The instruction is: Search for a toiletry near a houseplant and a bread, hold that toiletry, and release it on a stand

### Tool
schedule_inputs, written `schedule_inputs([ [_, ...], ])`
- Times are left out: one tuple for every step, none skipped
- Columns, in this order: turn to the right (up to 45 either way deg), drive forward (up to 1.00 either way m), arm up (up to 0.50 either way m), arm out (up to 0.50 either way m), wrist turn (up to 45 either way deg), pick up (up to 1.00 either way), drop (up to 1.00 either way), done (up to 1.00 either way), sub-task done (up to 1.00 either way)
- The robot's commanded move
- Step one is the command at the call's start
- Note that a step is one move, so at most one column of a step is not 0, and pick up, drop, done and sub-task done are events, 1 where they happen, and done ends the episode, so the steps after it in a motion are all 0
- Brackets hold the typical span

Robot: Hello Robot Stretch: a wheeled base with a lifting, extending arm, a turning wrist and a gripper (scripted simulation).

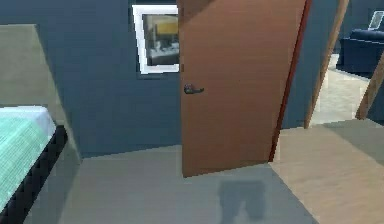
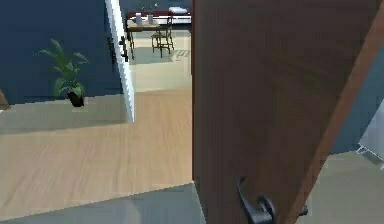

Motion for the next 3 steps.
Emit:
schedule_inputs([
  [45.0, 0.0, 0.0, 0.0, 0.0, 0.0, 0.0, 0.0, 0.0],
  [0.0, 1.0, 0.0, 0.0, 0.0, 0.0, 0.0, 0.0, 0.0],
  [0.0, 1.0, 0.0, 0.0, 0.0, 0.0, 0.0, 0.0, 0.0],
])
